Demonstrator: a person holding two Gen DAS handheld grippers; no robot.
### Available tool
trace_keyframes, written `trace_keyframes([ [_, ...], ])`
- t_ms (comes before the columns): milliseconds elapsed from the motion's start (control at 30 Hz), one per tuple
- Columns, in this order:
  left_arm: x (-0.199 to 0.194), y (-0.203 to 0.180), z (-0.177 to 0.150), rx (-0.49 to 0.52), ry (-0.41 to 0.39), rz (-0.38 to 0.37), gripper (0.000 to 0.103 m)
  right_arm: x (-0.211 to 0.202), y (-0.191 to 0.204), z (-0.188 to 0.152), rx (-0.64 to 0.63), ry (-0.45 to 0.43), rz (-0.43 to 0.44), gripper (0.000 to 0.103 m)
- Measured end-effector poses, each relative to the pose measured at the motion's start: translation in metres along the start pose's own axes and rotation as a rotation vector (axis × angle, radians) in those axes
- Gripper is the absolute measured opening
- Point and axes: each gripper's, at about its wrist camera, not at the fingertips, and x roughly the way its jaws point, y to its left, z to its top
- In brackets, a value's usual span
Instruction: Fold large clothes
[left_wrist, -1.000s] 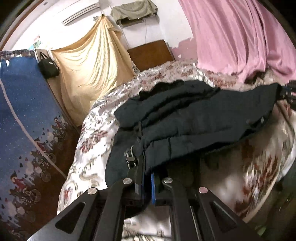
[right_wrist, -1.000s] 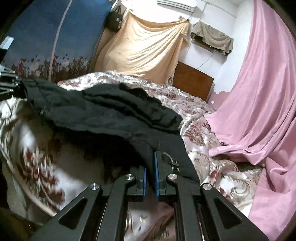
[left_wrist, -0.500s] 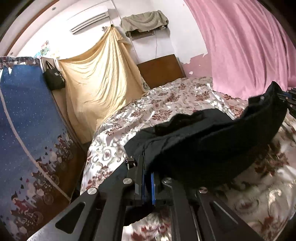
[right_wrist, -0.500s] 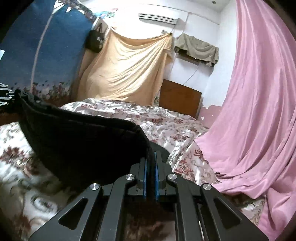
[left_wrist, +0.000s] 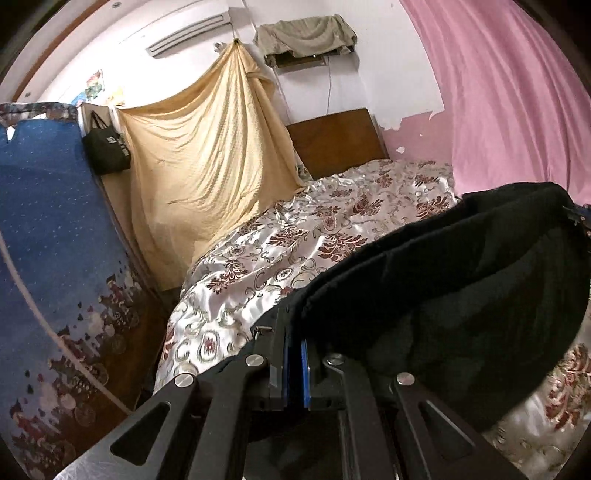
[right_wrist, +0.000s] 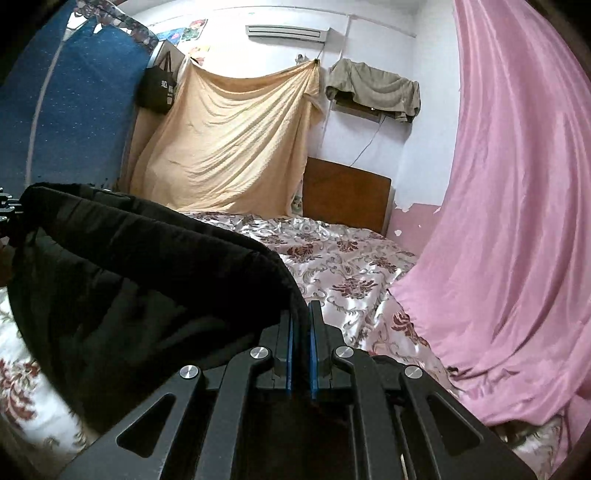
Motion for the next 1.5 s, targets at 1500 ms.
trace_keyframes([
  [1500,0.283,-0.026,0.044,-0.103,0.243,0.009,0.007,0.304,0.037,0.0,-0.05,0.308,0.001,0.006],
])
